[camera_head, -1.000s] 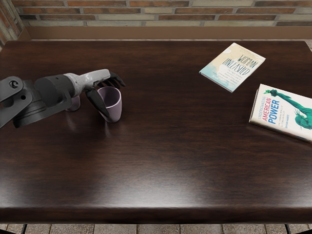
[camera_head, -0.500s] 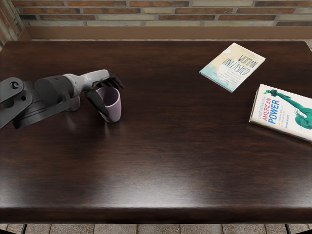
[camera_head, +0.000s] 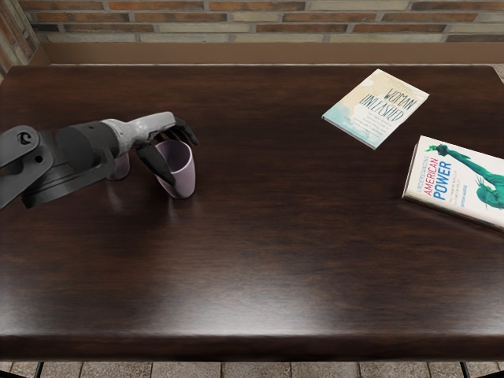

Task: Pick up cup and place in cup with left hand

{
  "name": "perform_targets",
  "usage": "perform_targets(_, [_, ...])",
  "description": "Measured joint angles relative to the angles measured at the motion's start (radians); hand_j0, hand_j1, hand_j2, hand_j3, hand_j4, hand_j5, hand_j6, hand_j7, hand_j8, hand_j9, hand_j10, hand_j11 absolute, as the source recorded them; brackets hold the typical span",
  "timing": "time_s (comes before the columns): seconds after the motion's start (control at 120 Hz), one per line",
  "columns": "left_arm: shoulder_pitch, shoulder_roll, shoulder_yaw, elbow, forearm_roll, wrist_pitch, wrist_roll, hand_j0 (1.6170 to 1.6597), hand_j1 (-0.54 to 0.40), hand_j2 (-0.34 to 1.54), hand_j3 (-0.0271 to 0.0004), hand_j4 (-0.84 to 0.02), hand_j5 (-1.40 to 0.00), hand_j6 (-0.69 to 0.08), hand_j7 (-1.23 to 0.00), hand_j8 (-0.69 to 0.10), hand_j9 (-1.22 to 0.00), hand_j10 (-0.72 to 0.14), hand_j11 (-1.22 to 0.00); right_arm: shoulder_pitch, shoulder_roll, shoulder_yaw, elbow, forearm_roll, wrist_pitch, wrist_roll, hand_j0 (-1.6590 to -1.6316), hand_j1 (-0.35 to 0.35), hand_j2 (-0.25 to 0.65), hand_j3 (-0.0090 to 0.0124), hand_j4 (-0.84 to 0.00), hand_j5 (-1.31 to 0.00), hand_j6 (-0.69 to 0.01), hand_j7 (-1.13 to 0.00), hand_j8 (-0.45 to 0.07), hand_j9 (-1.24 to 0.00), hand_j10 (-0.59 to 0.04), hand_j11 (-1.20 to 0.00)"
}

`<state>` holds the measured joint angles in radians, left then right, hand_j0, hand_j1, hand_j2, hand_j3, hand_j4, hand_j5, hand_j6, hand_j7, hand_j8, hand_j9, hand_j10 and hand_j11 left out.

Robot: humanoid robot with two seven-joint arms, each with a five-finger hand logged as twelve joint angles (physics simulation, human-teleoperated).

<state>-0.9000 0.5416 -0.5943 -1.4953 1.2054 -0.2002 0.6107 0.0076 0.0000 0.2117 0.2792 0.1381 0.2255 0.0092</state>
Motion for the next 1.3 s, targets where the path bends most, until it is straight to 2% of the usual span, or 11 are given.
perform_targets(0.1, [0.001, 0.000, 0.009, 0.002, 0.005, 0.004, 0.000, 1.6575, -0.142, 0.11, 0.0000, -0.522, -0.48, -0.331, -0.52, -0.230, -0.54, -0.284, -0.56, 0.000, 0.000, 0.000, 0.000, 0.000, 0.000, 0.000, -1.6581, -0.349, 0.000, 0.0000, 0.000, 0.00, 0.000, 0.00, 0.000, 0.00, 0.000, 0.00])
perform_targets(0.317, [-0.002, 0.000, 0.019, 0.003, 0.006, 0.005, 0.000, 1.6574, -0.140, 0.12, 0.0000, -0.555, -0.46, -0.304, -0.50, -0.222, -0.54, -0.305, -0.57, 0.000, 0.000, 0.000, 0.000, 0.000, 0.000, 0.000, -1.6581, -0.349, 0.000, 0.0000, 0.000, 0.00, 0.000, 0.00, 0.000, 0.00, 0.000, 0.00])
perform_targets(0.475, [-0.002, 0.001, 0.025, 0.002, 0.007, 0.008, 0.000, 1.6572, -0.144, 0.13, 0.0000, -0.517, -0.45, -0.277, -0.54, -0.216, -0.56, -0.337, -0.58, 0.000, 0.000, 0.000, 0.000, 0.000, 0.000, 0.000, -1.6581, -0.349, 0.000, 0.0000, 0.000, 0.00, 0.000, 0.00, 0.000, 0.00, 0.000, 0.00])
perform_targets(0.508, [-0.002, 0.001, 0.026, 0.003, 0.007, 0.008, 0.000, 1.6572, -0.150, 0.13, 0.0000, -0.517, -0.46, -0.304, -0.55, -0.227, -0.57, -0.300, -0.59, 0.000, 0.000, 0.000, 0.000, 0.000, 0.000, 0.000, -1.6581, -0.349, 0.000, 0.0000, 0.000, 0.00, 0.000, 0.00, 0.000, 0.00, 0.000, 0.00])
perform_targets(0.625, [-0.002, 0.000, 0.028, 0.003, 0.009, 0.005, 0.000, 1.6573, -0.172, 0.13, 0.0000, -0.511, -0.48, -0.288, -0.55, -0.221, -0.58, -0.297, -0.61, 0.000, 0.000, 0.000, 0.000, 0.000, 0.000, 0.000, -1.6581, -0.349, 0.000, 0.0000, 0.000, 0.00, 0.000, 0.00, 0.000, 0.00, 0.000, 0.00])
perform_targets(0.758, [-0.002, 0.000, 0.028, 0.004, 0.008, 0.005, 0.000, 1.6576, -0.200, 0.16, 0.0000, -0.551, -0.49, -0.306, -0.57, -0.236, -0.59, -0.322, -0.62, 0.000, 0.000, 0.000, 0.000, 0.000, 0.000, 0.000, -1.6581, -0.349, 0.000, 0.0000, 0.000, 0.00, 0.000, 0.00, 0.000, 0.00, 0.000, 0.00])
perform_targets(0.983, [0.001, 0.001, 0.028, 0.005, 0.007, 0.012, 0.000, 1.6581, -0.200, 0.25, -0.0001, -0.547, -0.47, -0.315, -0.58, -0.232, -0.61, -0.350, -0.64, 0.000, 0.000, 0.000, 0.000, 0.000, 0.000, 0.000, -1.6581, -0.349, 0.000, 0.0000, 0.000, 0.00, 0.000, 0.00, 0.000, 0.00, 0.000, 0.00])
perform_targets(1.067, [0.004, 0.001, 0.029, 0.005, 0.007, 0.009, -0.001, 1.6576, -0.210, 0.25, -0.0001, -0.551, -0.49, -0.297, -0.57, -0.221, -0.61, -0.298, -0.65, 0.000, 0.000, 0.000, 0.000, 0.000, 0.000, 0.000, -1.6581, -0.349, 0.000, 0.0000, 0.000, 0.00, 0.000, 0.00, 0.000, 0.00, 0.000, 0.00])
perform_targets(1.108, [0.001, 0.004, 0.029, 0.006, 0.008, 0.008, -0.001, 1.6566, -0.176, 0.22, 0.0000, -0.589, -0.49, -0.319, -0.56, -0.246, -0.60, -0.328, -0.66, 0.000, 0.000, 0.000, 0.000, 0.000, 0.000, 0.000, -1.6581, -0.349, 0.000, 0.0000, 0.000, 0.00, 0.000, 0.00, 0.000, 0.00, 0.000, 0.00])
perform_targets(1.142, [0.000, 0.004, 0.030, 0.006, 0.005, 0.004, 0.000, 1.6561, -0.170, 0.21, 0.0000, -0.563, -0.52, -0.305, -0.58, -0.243, -0.62, -0.322, -0.66, 0.000, 0.000, 0.000, 0.000, 0.000, 0.000, 0.000, -1.6581, -0.349, 0.000, 0.0000, 0.000, 0.00, 0.000, 0.00, 0.000, 0.00, 0.000, 0.00])
perform_targets(1.3, [-0.020, 0.014, 0.031, 0.007, -0.004, -0.005, 0.000, 1.6552, -0.106, 0.13, 0.0000, -0.581, -0.60, -0.332, -0.63, -0.269, -0.65, -0.368, -0.67, 0.000, 0.000, 0.000, 0.000, 0.000, 0.000, 0.000, -1.6581, -0.349, 0.000, 0.0000, 0.000, 0.00, 0.000, 0.00, 0.000, 0.00, 0.000, 0.00])
